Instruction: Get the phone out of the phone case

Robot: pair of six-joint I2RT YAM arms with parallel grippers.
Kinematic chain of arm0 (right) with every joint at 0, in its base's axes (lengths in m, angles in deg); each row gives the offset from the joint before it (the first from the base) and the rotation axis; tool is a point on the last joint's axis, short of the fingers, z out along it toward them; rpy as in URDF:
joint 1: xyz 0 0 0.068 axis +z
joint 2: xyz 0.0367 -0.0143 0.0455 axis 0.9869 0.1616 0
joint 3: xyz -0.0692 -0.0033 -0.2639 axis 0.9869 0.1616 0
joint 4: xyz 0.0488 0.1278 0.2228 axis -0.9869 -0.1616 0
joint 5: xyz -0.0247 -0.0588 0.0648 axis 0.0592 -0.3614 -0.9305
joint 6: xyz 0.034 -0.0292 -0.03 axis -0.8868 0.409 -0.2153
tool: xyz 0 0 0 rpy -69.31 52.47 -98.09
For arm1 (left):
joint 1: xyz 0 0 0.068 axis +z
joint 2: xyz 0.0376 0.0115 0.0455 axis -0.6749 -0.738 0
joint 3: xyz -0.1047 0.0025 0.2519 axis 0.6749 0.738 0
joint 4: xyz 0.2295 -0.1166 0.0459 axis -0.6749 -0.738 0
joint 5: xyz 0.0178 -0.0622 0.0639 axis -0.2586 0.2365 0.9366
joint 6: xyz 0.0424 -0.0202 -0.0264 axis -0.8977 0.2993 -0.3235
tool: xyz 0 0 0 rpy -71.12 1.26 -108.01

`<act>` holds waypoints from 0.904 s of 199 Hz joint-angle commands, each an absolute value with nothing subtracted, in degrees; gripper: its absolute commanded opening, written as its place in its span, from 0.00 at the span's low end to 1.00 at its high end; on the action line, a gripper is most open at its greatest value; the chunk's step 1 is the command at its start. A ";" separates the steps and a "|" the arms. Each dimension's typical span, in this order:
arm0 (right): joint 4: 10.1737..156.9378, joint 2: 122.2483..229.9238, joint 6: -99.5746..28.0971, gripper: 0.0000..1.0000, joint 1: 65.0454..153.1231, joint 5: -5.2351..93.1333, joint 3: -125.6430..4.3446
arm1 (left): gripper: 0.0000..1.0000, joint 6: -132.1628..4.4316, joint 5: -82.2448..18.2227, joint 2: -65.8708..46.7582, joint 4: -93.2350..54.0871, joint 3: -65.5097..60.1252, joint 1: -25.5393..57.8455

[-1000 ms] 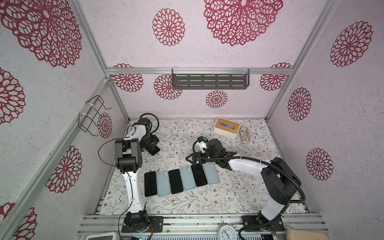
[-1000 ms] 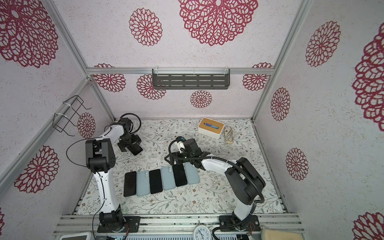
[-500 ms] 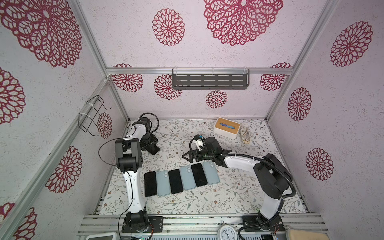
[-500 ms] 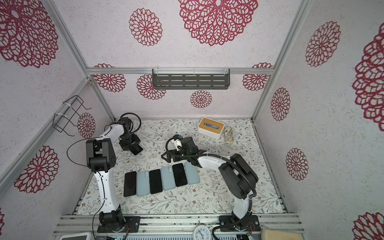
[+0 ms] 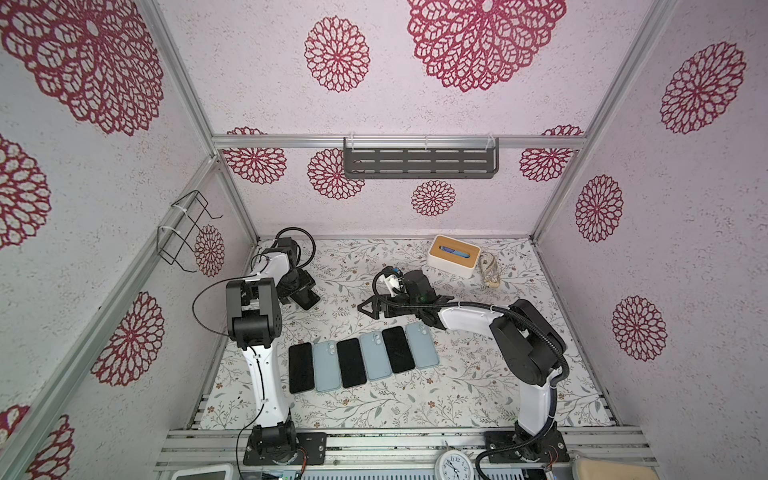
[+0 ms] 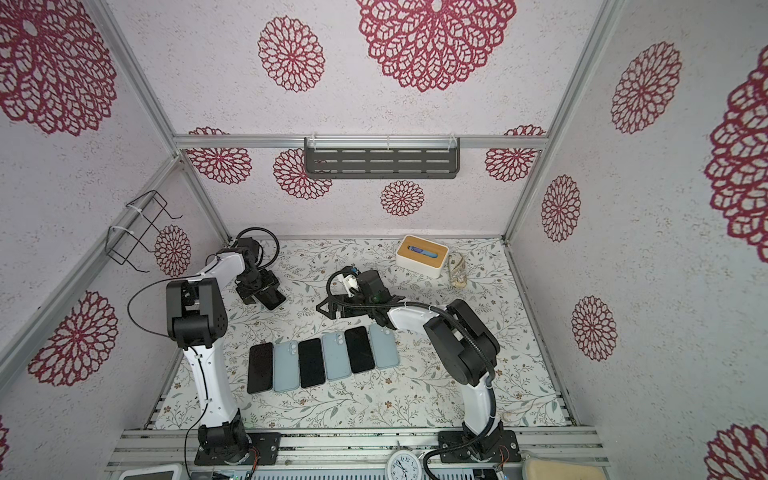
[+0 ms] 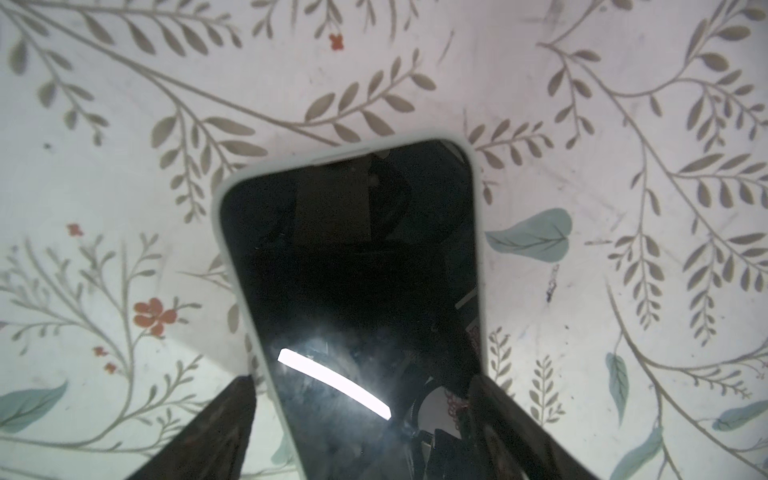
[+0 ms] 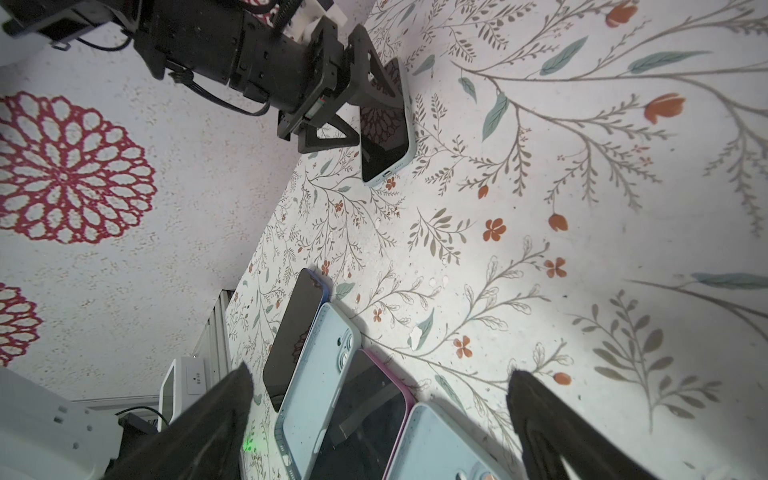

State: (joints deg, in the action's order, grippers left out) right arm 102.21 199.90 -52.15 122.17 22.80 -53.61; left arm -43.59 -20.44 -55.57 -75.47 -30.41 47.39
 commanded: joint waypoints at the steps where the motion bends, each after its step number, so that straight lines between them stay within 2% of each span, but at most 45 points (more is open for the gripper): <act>1: 103.21 198.83 -52.45 0.99 121.83 21.23 -55.00 | 0.88 -44.28 -20.31 -56.98 -79.03 -28.90 46.93; 68: 103.08 197.80 -51.48 0.99 121.49 20.87 -53.79 | 0.88 -44.36 -19.13 -58.61 -81.65 -31.74 46.13; 134: 105.45 200.28 -54.44 0.99 121.13 20.38 -54.41 | 0.72 -43.74 -23.66 -57.78 -79.38 -29.36 45.89; 180: 108.78 202.62 -58.20 0.99 121.13 20.34 -55.23 | 0.70 -43.49 -28.32 -54.97 -76.01 -25.33 45.44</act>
